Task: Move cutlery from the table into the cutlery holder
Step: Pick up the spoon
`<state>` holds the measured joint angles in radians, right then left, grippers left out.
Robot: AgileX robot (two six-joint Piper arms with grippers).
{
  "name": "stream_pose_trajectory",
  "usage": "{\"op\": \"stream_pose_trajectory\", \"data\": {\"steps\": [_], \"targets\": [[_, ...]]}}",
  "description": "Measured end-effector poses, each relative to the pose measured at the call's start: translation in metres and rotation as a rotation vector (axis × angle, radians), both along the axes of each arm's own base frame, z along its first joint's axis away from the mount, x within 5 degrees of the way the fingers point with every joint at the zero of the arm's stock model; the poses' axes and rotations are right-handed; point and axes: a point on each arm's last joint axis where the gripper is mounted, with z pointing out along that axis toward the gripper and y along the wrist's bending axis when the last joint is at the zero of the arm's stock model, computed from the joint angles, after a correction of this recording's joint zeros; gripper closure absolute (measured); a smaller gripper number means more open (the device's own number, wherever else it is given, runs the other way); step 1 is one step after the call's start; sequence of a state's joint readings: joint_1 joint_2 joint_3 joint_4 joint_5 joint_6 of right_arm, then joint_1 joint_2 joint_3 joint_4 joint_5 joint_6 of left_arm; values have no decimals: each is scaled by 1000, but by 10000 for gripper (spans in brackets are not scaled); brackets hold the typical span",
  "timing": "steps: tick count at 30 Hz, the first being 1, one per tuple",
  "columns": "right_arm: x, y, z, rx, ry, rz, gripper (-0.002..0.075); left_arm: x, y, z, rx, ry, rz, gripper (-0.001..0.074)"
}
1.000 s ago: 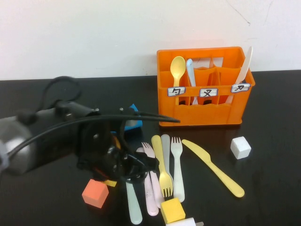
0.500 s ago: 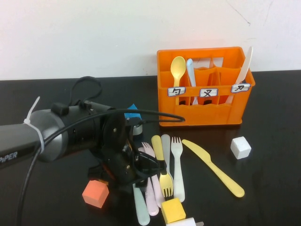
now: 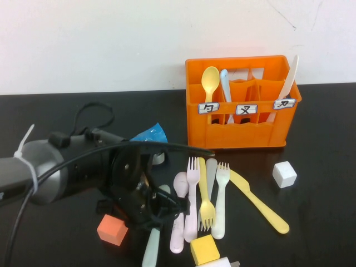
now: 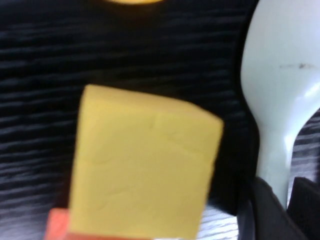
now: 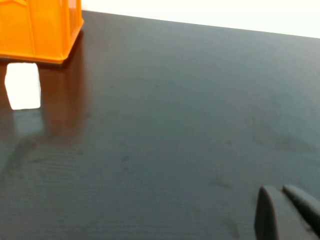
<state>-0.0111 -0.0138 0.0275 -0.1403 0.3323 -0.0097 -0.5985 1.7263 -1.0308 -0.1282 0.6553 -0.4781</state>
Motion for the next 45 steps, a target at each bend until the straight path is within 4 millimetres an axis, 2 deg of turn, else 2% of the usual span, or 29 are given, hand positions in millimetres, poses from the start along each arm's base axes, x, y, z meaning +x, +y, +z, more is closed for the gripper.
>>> {"op": "stream_pose_trajectory", "data": {"steps": [4, 9, 12, 18, 22, 24, 27, 30, 37, 45], "targets": [[0, 0, 0, 0, 0, 0, 729, -10, 9, 5, 4, -44, -17, 651], [0, 0, 0, 0, 0, 0, 729, -22, 21, 31, -40, -191, -38, 715], [0, 0, 0, 0, 0, 0, 729, -31, 29, 47, -86, -291, -42, 728], [0, 0, 0, 0, 0, 0, 729, -46, 40, 60, -136, -384, -44, 733], [0, 0, 0, 0, 0, 0, 729, -46, 40, 56, -94, -395, -126, 689], [0, 0, 0, 0, 0, 0, 729, -45, 39, 50, -57, -384, -181, 603], [0, 0, 0, 0, 0, 0, 729, -38, 35, 42, -8, -339, -221, 437], [0, 0, 0, 0, 0, 0, 729, -30, 29, 33, 26, -274, -226, 365], [0, 0, 0, 0, 0, 0, 729, -8, 18, 19, 119, -183, -261, 393], [0, 0, 0, 0, 0, 0, 729, 3, 17, 10, 154, -140, -258, 431]]}}
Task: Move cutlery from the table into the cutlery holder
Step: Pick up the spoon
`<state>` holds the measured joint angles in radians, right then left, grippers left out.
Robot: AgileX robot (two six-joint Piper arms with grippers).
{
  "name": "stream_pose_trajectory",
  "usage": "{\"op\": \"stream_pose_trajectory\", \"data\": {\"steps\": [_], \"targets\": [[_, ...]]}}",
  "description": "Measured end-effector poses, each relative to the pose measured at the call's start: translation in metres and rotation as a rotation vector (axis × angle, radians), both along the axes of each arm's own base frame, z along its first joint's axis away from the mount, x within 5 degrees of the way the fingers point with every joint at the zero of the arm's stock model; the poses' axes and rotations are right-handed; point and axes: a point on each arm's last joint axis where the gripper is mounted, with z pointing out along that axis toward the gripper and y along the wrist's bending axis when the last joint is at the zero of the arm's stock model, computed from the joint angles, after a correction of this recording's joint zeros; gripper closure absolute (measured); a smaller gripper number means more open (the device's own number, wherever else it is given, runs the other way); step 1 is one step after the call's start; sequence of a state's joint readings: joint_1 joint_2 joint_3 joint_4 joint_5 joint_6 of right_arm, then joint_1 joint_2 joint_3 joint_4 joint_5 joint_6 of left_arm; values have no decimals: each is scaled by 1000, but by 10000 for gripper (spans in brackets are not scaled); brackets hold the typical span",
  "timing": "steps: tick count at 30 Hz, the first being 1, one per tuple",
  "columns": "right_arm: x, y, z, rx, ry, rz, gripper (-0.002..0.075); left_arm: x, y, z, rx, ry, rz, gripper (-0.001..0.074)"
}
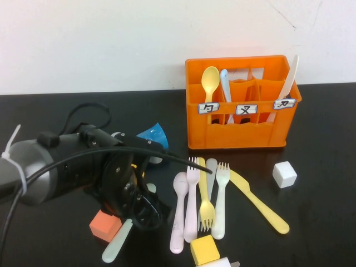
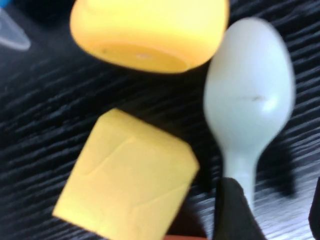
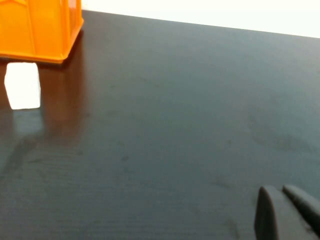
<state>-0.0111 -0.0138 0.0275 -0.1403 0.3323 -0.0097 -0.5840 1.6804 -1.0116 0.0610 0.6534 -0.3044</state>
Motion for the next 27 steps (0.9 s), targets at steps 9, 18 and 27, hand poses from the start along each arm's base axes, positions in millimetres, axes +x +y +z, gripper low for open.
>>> {"op": "stream_pose_trajectory", "data": {"steps": [9, 18, 27], "targets": [[0, 0, 0, 0, 0, 0, 729, 2, 5, -9, 39, 60, 9, 435], [0, 0, 0, 0, 0, 0, 729, 1, 4, -9, 28, 77, -20, 634], [0, 0, 0, 0, 0, 0, 729, -7, 0, 15, -30, 12, -42, 634]]}}
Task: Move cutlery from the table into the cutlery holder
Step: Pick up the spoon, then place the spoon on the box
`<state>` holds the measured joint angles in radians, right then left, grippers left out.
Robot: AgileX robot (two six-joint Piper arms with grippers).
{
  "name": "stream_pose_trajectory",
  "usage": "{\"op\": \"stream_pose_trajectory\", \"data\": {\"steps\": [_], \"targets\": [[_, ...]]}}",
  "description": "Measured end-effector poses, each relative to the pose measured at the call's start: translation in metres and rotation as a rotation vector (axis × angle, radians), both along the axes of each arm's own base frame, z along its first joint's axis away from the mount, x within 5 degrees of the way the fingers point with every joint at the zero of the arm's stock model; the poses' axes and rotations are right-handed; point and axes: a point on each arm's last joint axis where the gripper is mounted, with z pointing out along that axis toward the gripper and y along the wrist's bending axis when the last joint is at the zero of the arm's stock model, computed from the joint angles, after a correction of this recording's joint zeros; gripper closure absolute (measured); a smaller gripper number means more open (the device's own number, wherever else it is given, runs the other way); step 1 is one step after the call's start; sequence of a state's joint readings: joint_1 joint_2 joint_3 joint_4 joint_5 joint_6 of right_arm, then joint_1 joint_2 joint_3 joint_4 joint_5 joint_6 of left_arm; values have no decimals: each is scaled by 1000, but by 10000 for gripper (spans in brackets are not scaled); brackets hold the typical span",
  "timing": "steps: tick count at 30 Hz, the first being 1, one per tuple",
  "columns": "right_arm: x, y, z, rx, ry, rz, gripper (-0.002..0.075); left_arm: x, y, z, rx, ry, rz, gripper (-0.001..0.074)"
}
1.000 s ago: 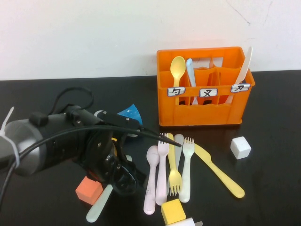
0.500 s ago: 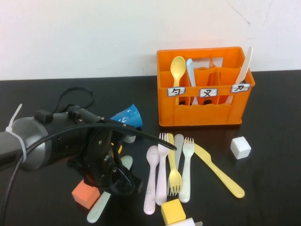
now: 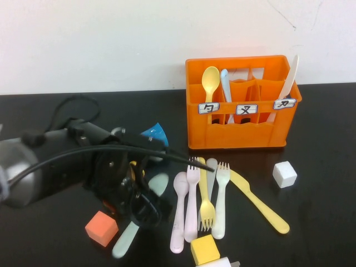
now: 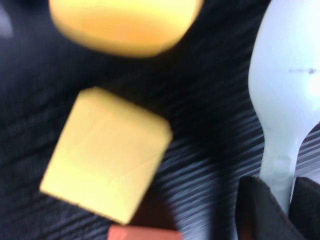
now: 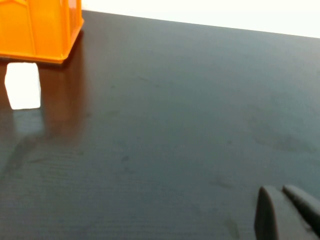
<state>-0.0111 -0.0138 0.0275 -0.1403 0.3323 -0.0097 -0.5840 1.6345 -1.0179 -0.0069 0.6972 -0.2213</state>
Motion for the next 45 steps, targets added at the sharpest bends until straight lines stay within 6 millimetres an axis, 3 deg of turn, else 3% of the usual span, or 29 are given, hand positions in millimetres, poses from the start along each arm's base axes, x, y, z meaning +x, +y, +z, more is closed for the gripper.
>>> {"op": "stream_pose_trajectory", "data": {"steps": [4, 8, 15, 21, 27, 34, 40, 45], "targets": [[0, 0, 0, 0, 0, 0, 729, -7, -5, 29, -92, -129, -17, 634], [0, 0, 0, 0, 0, 0, 729, -15, -6, 45, -181, -259, -36, 634], [0, 0, 0, 0, 0, 0, 729, -24, -2, 48, -380, -566, -65, 634], [0, 0, 0, 0, 0, 0, 729, -20, -7, 59, -586, -900, -102, 634], [0, 0, 0, 0, 0, 0, 729, 1, -17, 70, -682, -1183, -77, 634], [0, 0, 0, 0, 0, 0, 729, 43, -42, 70, -716, -1284, -19, 634], [0, 0, 0, 0, 0, 0, 729, 80, -58, 51, -691, -1289, -5, 634], [0, 0, 0, -2, 0, 0, 729, 98, -60, 26, -652, -1244, 24, 626]]}}
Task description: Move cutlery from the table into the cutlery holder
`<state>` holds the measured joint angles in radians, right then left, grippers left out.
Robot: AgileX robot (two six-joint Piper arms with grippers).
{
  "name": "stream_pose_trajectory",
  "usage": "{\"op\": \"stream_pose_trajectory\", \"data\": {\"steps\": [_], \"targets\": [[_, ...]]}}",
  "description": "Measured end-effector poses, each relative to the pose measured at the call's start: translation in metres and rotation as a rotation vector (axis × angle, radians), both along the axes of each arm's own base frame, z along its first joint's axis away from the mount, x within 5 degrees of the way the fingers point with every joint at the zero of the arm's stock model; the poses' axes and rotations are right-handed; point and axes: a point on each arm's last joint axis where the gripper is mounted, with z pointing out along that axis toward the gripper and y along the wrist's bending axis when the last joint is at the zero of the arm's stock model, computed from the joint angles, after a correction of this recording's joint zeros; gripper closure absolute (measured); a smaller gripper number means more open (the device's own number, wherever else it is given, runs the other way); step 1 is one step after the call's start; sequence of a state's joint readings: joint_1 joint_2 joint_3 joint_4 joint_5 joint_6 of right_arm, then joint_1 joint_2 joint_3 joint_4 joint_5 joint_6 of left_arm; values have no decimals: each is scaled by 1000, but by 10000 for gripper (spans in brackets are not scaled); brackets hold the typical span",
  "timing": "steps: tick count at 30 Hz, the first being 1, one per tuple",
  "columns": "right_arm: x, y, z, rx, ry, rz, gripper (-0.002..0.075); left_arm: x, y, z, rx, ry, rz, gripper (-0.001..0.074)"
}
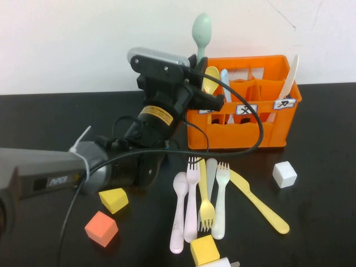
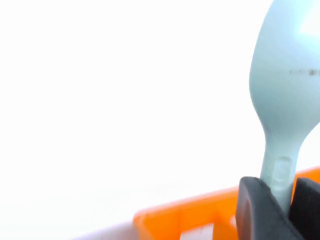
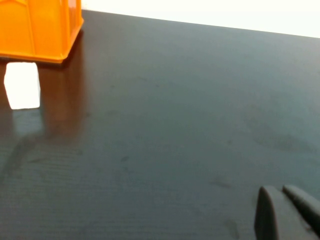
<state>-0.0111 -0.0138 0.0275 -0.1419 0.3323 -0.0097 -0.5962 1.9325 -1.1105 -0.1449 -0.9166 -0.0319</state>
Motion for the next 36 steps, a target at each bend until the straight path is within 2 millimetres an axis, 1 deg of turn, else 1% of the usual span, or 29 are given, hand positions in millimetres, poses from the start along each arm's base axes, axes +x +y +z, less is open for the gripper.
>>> {"op": "stream_pose_trajectory", "data": {"steps": [2, 4, 7, 8, 10, 12, 13, 15, 17, 18, 19, 21, 24, 25, 29, 33, 36], "targets": [[0, 0, 0, 0, 0, 0, 729, 3, -2, -8, 12, 26, 2, 592], [0, 0, 0, 0, 0, 0, 729, 3, -2, -12, 26, 45, 0, 535], [0, 0, 0, 0, 0, 0, 729, 3, -2, -13, 29, 51, 0, 441], [0, 0, 0, 0, 0, 0, 729, 3, -2, -11, 28, 50, 0, 421], [0, 0, 0, 0, 0, 0, 729, 2, -1, -6, 40, 51, 0, 400], [0, 0, 0, 0, 0, 0, 729, -2, 0, 3, 70, 64, -5, 400], [0, 0, 0, 0, 0, 0, 729, -6, 3, 9, 92, 74, -8, 414], [0, 0, 0, 0, 0, 0, 729, -17, 10, 28, 122, 86, -13, 470], [0, 0, 0, 0, 0, 0, 729, -34, 20, 46, 149, 105, -22, 578], [0, 0, 0, 0, 0, 0, 729, -42, 25, 51, 159, 115, -27, 623], [0, 0, 0, 0, 0, 0, 729, -52, 31, 60, 164, 123, -32, 661], [0, 0, 0, 0, 0, 0, 729, -71, 43, 72, 182, 133, -44, 704], [0, 0, 0, 0, 0, 0, 729, -102, 62, 88, 205, 146, -62, 725], [0, 0, 0, 0, 0, 0, 729, -112, 68, 90, 219, 164, -69, 728], [0, 0, 0, 0, 0, 0, 729, -146, 89, 87, 280, 259, -97, 733], [0, 0, 0, 0, 0, 0, 729, -168, 107, 82, 313, 324, -96, 734], [0, 0, 0, 0, 0, 0, 729, -182, 124, 80, 351, 404, -79, 734]]}}
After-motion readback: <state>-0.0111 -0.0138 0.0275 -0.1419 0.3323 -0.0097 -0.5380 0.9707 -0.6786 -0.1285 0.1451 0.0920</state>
